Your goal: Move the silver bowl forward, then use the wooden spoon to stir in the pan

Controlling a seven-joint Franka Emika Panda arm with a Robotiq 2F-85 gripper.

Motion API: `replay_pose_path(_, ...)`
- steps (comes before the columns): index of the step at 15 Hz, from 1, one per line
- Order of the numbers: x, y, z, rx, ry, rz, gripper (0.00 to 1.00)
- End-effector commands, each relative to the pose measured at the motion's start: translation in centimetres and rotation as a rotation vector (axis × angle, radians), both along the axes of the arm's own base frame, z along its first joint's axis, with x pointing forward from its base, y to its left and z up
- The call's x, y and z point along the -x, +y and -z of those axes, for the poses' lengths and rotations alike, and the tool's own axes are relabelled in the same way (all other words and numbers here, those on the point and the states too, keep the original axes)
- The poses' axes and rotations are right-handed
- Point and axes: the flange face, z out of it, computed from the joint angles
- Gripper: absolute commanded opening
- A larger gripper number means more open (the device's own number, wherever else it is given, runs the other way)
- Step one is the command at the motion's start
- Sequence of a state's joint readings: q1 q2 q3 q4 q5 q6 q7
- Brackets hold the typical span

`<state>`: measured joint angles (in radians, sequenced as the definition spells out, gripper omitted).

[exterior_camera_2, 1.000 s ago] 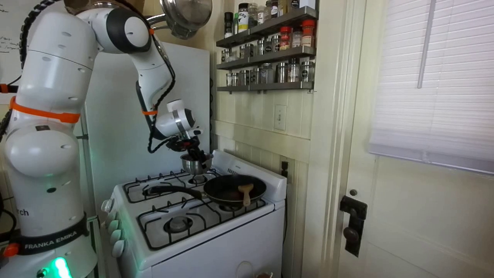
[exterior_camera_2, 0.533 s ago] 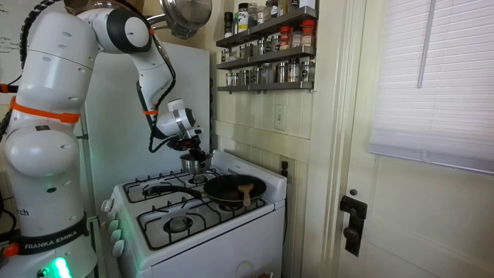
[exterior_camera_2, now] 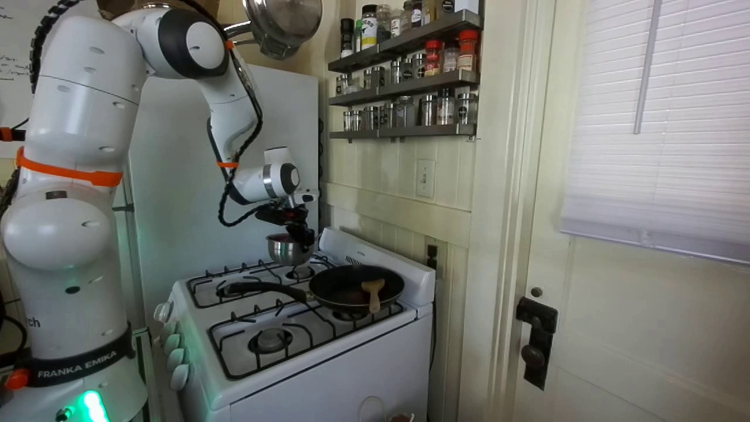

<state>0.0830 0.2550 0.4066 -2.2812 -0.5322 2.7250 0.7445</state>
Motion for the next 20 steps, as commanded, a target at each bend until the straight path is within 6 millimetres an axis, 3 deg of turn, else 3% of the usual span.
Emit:
replay_pose_path(1,2.1,0.4,-1.2,-0.019,0.056,-0.177,0.02)
replay_pose_path(4,2.9,0.2,-2.9,0.016,0.072,-0.342,0.02)
replay_pose_path(9,1.0,-4.1,-8.6,0.105,0.043,-0.447,0.02)
replay_pose_path(10,0.5,-3.1,-6.4,0.061,0.044,-0.415,0.02)
replay_pose_path(12,0.1,-4.1,-7.3,0.079,0.032,-0.413,0.07)
replay_pose_path(17,0.5,-3.3,-6.1,0.072,0.055,-0.429,0.07)
replay_pose_path(18,0.5,-3.4,-6.1,0.072,0.055,-0.428,0.02)
replay_pose_path(20,1.9,-1.9,-6.3,0.103,0.032,-0.441,0.02)
